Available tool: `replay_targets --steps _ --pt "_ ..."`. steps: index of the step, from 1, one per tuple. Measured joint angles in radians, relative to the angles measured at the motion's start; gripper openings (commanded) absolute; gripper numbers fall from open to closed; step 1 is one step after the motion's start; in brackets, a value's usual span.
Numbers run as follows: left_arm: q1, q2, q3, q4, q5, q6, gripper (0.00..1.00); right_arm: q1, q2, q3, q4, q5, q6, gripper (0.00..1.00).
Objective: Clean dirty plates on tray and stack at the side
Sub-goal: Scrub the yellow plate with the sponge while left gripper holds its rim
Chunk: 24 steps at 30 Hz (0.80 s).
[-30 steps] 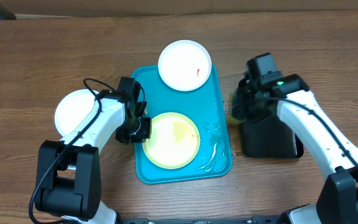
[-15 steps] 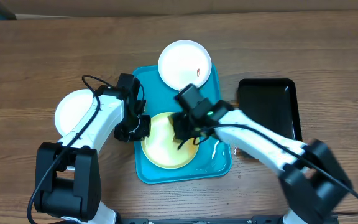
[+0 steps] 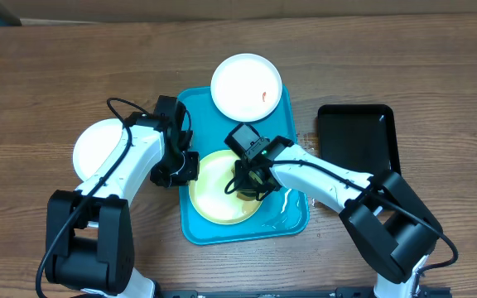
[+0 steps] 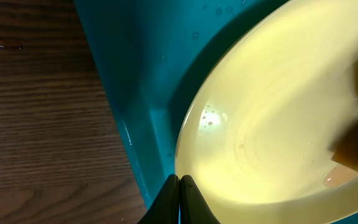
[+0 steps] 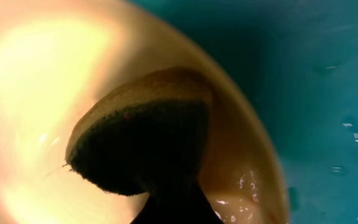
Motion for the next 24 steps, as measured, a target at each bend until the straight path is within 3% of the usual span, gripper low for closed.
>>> replay_targets --steps 2,6,11,17,21,24 --pt "0.000 0.000 0.000 0.003 0.000 0.000 0.04 -0.006 0.000 0.000 -0.005 0.007 0.010 0.04" --pt "0.000 0.000 0.000 0.028 -0.005 0.000 0.14 -0.008 0.000 0.002 -0.008 0.013 0.018 0.04" --pt "0.000 0.000 -0.003 0.090 0.001 0.000 0.34 -0.008 0.000 0.002 -0.008 0.013 0.023 0.04" --pt "0.000 -0.004 -0.067 0.171 0.004 -0.003 0.22 -0.008 0.000 0.002 -0.008 0.013 0.023 0.04" --pt "0.000 -0.004 -0.137 0.231 0.005 -0.006 0.06 -0.008 0.000 0.002 -0.008 0.013 0.026 0.04" --pt "-0.002 -0.018 -0.177 0.275 0.026 -0.003 0.04 -0.008 0.000 0.002 -0.008 0.017 0.026 0.04"
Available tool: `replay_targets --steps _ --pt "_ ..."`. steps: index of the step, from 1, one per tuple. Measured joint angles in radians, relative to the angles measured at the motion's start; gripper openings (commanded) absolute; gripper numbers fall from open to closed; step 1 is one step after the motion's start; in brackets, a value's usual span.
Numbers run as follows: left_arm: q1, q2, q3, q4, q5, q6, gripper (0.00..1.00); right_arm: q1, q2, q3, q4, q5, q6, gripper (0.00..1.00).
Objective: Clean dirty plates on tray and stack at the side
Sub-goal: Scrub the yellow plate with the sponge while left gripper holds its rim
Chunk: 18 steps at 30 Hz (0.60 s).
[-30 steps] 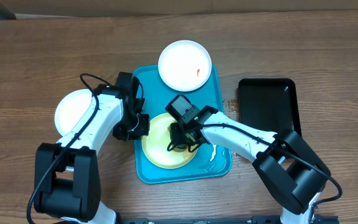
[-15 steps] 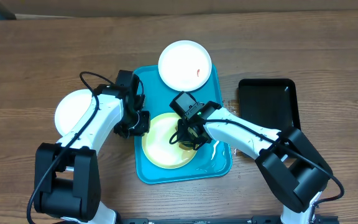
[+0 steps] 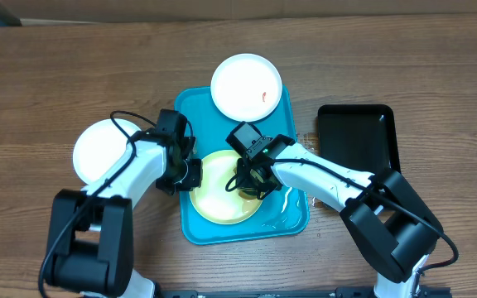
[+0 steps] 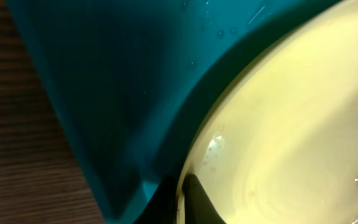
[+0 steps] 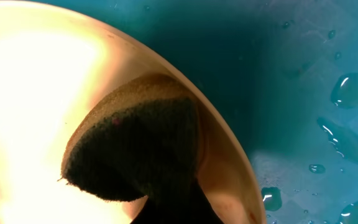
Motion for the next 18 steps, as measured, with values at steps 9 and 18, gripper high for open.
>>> replay_targets --steps 9,18 --pt "-0.003 -0.033 -0.028 -0.021 -0.018 -0.031 0.04 0.000 0.001 0.018 -0.079 0.062 0.000 0.04" --pt "-0.010 -0.033 0.138 -0.233 -0.103 -0.076 0.04 0.002 0.025 0.066 -0.261 0.228 0.000 0.04"
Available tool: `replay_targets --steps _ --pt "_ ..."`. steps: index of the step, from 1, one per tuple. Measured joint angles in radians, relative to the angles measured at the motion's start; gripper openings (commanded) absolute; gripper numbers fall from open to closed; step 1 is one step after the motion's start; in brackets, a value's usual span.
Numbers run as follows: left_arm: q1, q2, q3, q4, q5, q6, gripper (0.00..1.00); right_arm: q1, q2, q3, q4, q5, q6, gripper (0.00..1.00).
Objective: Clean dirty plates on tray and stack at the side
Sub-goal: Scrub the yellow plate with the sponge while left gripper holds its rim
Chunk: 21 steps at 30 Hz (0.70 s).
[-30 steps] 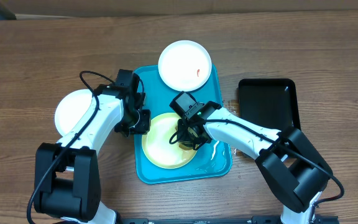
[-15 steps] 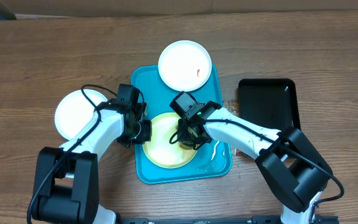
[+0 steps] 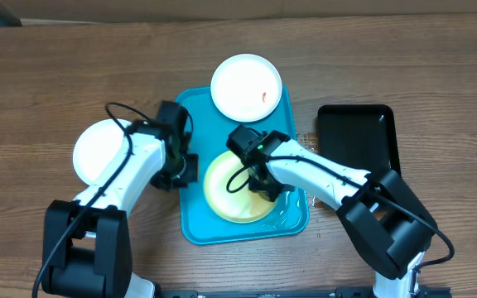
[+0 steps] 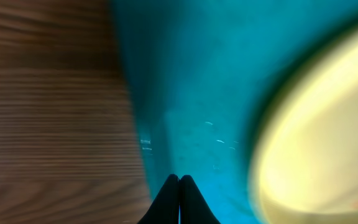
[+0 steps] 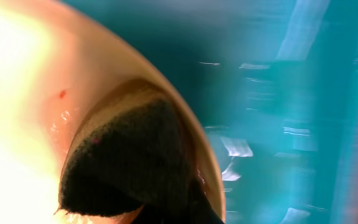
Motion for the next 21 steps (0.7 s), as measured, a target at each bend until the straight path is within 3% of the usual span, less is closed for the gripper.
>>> replay_targets --steps 9,17,21 --pt "0.010 0.000 0.024 -0.026 -0.091 -0.003 0.04 -0.015 0.014 0.020 -0.014 0.080 -0.047 0.04" --pt "-0.004 0.000 -0.014 0.177 0.105 0.008 0.34 -0.015 0.016 0.027 -0.008 0.078 -0.090 0.04" --pt "-0.010 0.000 -0.089 0.254 0.196 0.008 0.35 -0.014 0.016 0.027 -0.008 0.077 -0.097 0.04"
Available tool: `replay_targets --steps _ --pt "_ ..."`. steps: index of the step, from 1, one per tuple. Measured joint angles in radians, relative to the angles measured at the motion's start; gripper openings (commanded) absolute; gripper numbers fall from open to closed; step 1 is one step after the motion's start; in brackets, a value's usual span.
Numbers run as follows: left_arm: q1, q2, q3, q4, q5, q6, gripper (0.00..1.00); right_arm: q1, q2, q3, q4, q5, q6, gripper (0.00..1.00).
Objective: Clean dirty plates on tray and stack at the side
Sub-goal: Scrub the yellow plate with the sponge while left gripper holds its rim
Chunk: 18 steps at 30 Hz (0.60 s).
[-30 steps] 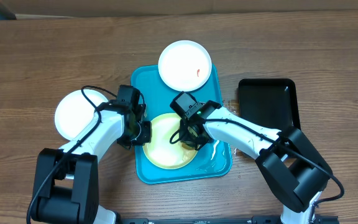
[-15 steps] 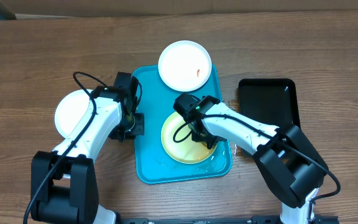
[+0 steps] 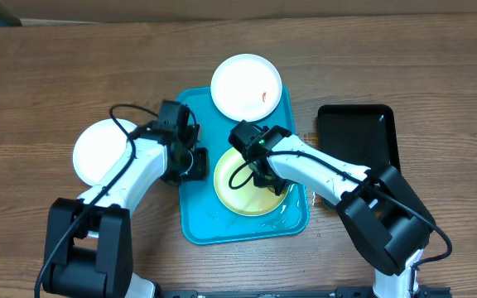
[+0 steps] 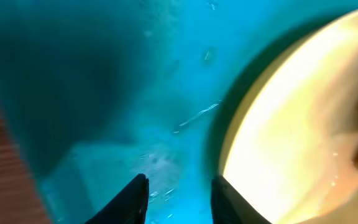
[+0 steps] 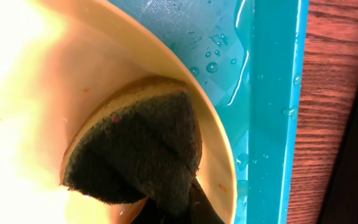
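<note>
A yellow plate (image 3: 240, 197) lies in the teal tray (image 3: 195, 217), wet and shiny (image 4: 303, 118). My right gripper (image 3: 264, 177) is shut on a dark sponge (image 5: 138, 146) pressed on the plate's right side, close to the tray rim (image 5: 272, 93). My left gripper (image 3: 195, 162) hangs open over the tray floor (image 4: 104, 81) just left of the plate, its fingers (image 4: 137, 196) holding nothing. A white plate with a red smear (image 3: 247, 84) rests on the tray's far edge.
A bare white plate (image 3: 96, 149) lies on the wooden table left of the tray. A black tray (image 3: 358, 136) sits to the right. Water drops and a puddle (image 5: 229, 56) cover the teal tray's right side.
My left gripper was shut at the tray's left edge and is now open over the tray floor beside the plate. The yellow plate and the sponge sit further right.
At first my left gripper was shut at the yellow plate's left rim while the sponge pressed on the plate's right half. Then the left gripper was shut off the plate, at the tray edge. Now it is open, and the plate lies nearer the tray's right rim.
</note>
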Motion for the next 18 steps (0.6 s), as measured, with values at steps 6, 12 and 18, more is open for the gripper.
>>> replay_targets --steps 6,12,18 --pt "0.000 0.000 -0.109 0.154 0.099 -0.001 0.38 0.000 0.000 0.000 0.000 -0.001 -0.003 0.04" --pt "0.000 -0.004 -0.198 0.327 0.190 -0.010 0.04 0.000 0.000 0.000 0.005 -0.006 -0.003 0.04" --pt "0.000 -0.016 -0.218 0.312 0.163 -0.037 0.04 0.000 0.000 0.000 0.007 -0.015 -0.004 0.04"
